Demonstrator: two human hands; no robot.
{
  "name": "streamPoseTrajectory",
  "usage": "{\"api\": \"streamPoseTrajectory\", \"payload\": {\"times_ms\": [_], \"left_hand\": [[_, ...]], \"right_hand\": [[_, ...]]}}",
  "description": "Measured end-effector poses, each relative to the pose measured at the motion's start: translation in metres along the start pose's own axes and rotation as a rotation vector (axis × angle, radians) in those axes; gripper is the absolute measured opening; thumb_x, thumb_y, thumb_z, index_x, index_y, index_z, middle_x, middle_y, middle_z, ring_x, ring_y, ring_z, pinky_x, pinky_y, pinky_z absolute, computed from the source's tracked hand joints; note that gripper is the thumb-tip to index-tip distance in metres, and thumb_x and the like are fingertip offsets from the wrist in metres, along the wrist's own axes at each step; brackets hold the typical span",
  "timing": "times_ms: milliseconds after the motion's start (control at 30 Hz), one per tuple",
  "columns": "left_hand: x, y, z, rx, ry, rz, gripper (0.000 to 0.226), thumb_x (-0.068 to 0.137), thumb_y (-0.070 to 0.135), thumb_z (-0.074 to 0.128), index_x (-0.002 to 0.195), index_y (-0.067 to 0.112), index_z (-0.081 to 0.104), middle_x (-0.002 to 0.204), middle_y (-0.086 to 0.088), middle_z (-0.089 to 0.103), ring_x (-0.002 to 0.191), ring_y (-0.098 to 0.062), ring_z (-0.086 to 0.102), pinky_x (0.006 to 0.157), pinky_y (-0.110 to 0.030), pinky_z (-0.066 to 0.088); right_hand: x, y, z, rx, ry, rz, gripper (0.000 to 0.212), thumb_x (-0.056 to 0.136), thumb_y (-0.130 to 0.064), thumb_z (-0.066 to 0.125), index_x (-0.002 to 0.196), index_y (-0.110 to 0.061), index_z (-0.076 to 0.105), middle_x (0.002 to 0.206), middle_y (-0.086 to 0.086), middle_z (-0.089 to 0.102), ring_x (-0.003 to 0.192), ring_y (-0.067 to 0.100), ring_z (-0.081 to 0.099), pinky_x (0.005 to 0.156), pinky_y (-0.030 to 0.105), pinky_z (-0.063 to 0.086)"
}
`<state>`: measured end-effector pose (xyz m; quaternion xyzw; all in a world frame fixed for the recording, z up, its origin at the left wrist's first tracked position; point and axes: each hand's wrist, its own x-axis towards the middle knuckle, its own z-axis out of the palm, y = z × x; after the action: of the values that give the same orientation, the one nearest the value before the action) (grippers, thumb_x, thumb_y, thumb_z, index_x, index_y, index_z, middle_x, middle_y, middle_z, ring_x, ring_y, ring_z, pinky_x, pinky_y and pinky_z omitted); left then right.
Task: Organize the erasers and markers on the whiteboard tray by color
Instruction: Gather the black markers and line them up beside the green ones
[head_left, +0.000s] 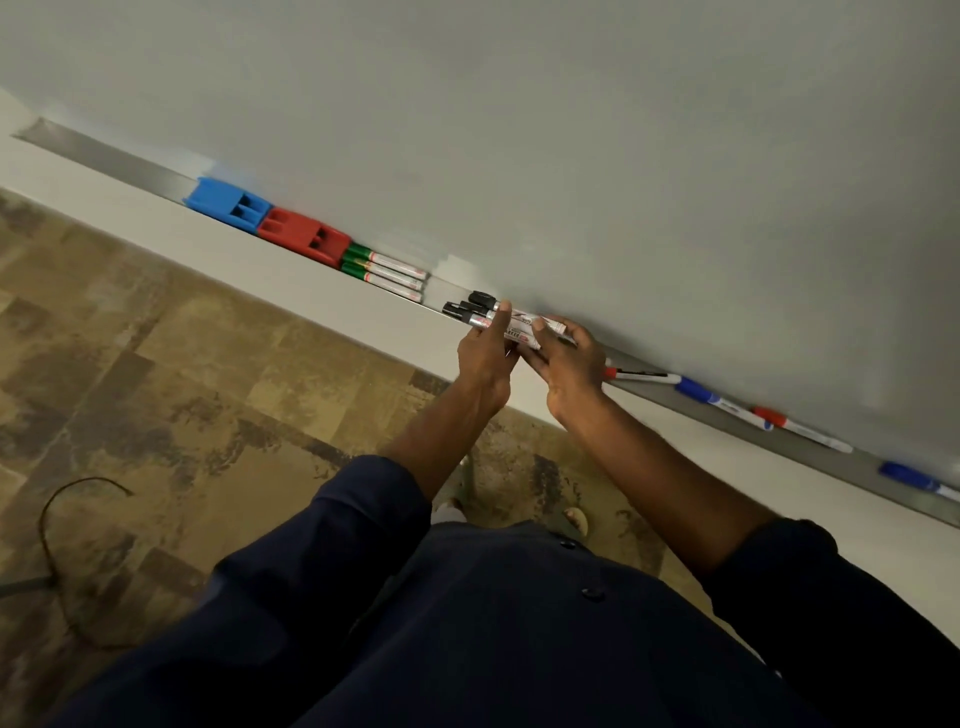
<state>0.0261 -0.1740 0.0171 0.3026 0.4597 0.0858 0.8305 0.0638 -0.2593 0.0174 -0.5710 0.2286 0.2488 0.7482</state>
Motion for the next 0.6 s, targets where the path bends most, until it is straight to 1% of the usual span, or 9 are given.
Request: {"api": "streamPoseTrajectory", "payload": {"times_ms": [67,133,200,233,300,367,433,500,600], "left_hand": [[0.007,0.01,-0.013,0.113,0.03,0.023,0.039,0.103,0.036,0.06,0.122,0.003,0.066,0.116,-0.012,0.072,0.111,-0.024,0.068,0.101,-0.036,0.052],[0.01,0.016,-0.03,0.287,0.094,0.1,0.045,0.105,0.043,0.054,0.13,0.007,0.062,0.126,-0.008,0.068,0.122,-0.022,0.063,0.102,-0.035,0.048],[0.011,0.021,-0.046,0.447,0.149,0.212,0.045,0.106,0.04,0.053,0.139,0.01,0.055,0.135,-0.008,0.063,0.126,-0.022,0.059,0.107,-0.038,0.049],[0.012,0.024,-0.053,0.522,0.133,0.281,0.042,0.106,0.036,0.053,0.14,0.01,0.054,0.136,-0.009,0.063,0.126,-0.021,0.059,0.108,-0.039,0.05],[0.015,0.03,-0.064,0.722,0.029,0.43,0.039,0.107,0.029,0.052,0.14,0.008,0.055,0.136,-0.011,0.064,0.125,-0.021,0.06,0.109,-0.039,0.05],[0.023,0.036,-0.072,0.976,-0.113,0.585,0.037,0.106,0.019,0.052,0.141,0.005,0.055,0.139,-0.013,0.062,0.13,-0.023,0.058,0.111,-0.038,0.047],[0.033,0.039,-0.078,1.189,-0.269,0.701,0.041,0.103,0.008,0.054,0.143,0.002,0.053,0.143,-0.014,0.058,0.135,-0.027,0.054,0.115,-0.038,0.043],[0.044,0.042,-0.08,1.366,-0.397,0.783,0.05,0.097,0.001,0.056,0.147,0.002,0.049,0.148,-0.015,0.054,0.14,-0.029,0.048,0.119,-0.042,0.039],[0.061,0.044,-0.083,1.626,-0.481,0.903,0.069,0.088,-0.004,0.058,0.154,0.004,0.041,0.158,-0.015,0.043,0.15,-0.03,0.036,0.125,-0.046,0.03]], "right_hand": [[0.015,0.007,0.016,-0.056,0.044,-0.028,0.028,0.089,-0.003,0.071,0.116,0.0,0.063,0.121,0.021,0.067,0.104,0.034,0.071,0.076,0.036,0.065],[0.027,0.013,0.031,-0.119,0.099,-0.055,0.024,0.089,-0.003,0.072,0.112,-0.001,0.065,0.121,0.021,0.068,0.106,0.035,0.07,0.071,0.033,0.065],[0.04,0.021,0.042,-0.165,0.133,-0.07,0.024,0.089,-0.004,0.072,0.111,-0.002,0.066,0.12,0.021,0.067,0.107,0.035,0.07,0.07,0.032,0.064],[0.046,0.026,0.046,-0.186,0.144,-0.072,0.024,0.089,-0.004,0.073,0.111,-0.002,0.066,0.119,0.021,0.067,0.106,0.035,0.07,0.072,0.033,0.064],[0.053,0.035,0.054,-0.252,0.167,-0.087,0.024,0.088,-0.006,0.073,0.111,-0.002,0.067,0.114,0.018,0.068,0.104,0.034,0.071,0.077,0.037,0.064],[0.058,0.044,0.063,-0.41,0.227,-0.14,0.028,0.088,-0.012,0.075,0.113,-0.002,0.069,0.107,0.014,0.07,0.098,0.028,0.07,0.084,0.042,0.062],[0.059,0.048,0.073,-0.526,0.274,-0.173,0.032,0.087,-0.017,0.075,0.115,-0.003,0.07,0.105,0.011,0.072,0.094,0.024,0.07,0.088,0.042,0.06],[0.06,0.05,0.081,-0.579,0.292,-0.192,0.027,0.09,-0.013,0.07,0.115,-0.003,0.07,0.107,0.012,0.074,0.095,0.025,0.071,0.087,0.039,0.06],[0.061,0.054,0.086,-0.679,0.306,-0.245,0.017,0.092,-0.002,0.062,0.107,-0.001,0.069,0.1,0.012,0.072,0.088,0.023,0.068,0.074,0.031,0.057]]}}
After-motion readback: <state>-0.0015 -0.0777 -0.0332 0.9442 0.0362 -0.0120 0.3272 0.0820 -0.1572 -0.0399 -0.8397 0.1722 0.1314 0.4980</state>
